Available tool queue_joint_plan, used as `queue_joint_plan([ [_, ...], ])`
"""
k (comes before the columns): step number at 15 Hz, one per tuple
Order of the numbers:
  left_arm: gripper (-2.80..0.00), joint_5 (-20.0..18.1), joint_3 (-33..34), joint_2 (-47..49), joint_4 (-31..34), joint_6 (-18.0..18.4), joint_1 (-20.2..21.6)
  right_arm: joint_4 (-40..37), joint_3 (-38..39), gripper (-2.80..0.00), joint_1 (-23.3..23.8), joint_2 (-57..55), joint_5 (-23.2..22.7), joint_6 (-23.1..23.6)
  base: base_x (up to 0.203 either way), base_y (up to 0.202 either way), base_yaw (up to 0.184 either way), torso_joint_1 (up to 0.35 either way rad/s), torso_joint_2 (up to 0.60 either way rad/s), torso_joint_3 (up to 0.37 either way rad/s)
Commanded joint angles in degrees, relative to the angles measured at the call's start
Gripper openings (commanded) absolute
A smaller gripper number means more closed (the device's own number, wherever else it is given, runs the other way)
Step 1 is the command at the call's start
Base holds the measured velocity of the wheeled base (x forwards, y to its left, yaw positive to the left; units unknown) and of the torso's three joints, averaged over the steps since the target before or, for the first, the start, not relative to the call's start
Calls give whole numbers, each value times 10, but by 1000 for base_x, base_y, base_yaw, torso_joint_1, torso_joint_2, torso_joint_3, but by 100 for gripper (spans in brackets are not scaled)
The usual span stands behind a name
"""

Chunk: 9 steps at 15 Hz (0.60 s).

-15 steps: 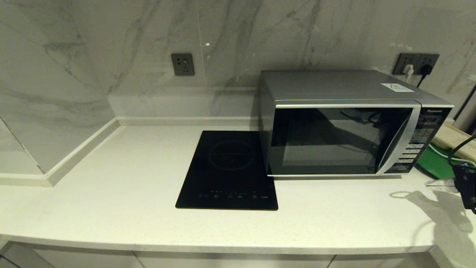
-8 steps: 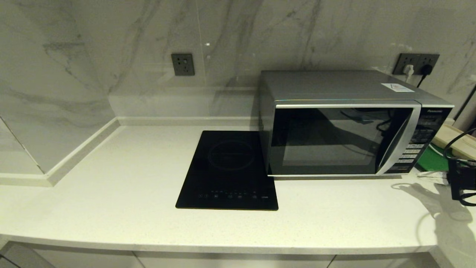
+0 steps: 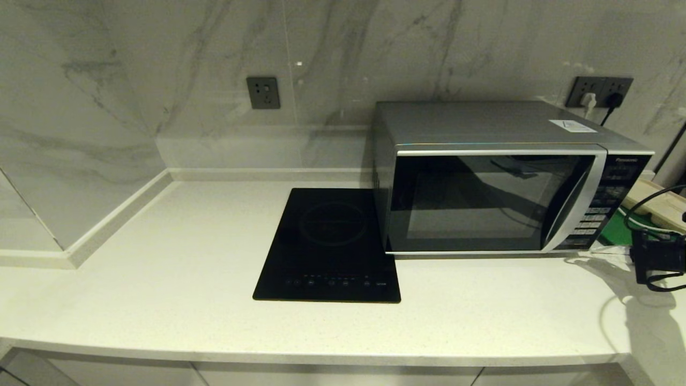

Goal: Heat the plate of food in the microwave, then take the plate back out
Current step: Open the microwave oven

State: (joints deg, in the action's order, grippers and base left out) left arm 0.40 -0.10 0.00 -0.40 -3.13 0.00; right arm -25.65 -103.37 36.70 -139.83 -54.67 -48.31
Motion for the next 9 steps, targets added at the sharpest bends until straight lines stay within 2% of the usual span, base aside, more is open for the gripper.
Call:
queue_joint_plan([
  [1, -280, 0, 0, 0, 0, 0, 0, -7, -21, -280, -10, -15, -3, -4, 0, 0, 0, 0, 0, 0],
  [9, -280, 0, 0, 0, 0, 0, 0, -6, -29, -280, -17, -26, -3, -3, 0, 0, 0, 0, 0, 0],
])
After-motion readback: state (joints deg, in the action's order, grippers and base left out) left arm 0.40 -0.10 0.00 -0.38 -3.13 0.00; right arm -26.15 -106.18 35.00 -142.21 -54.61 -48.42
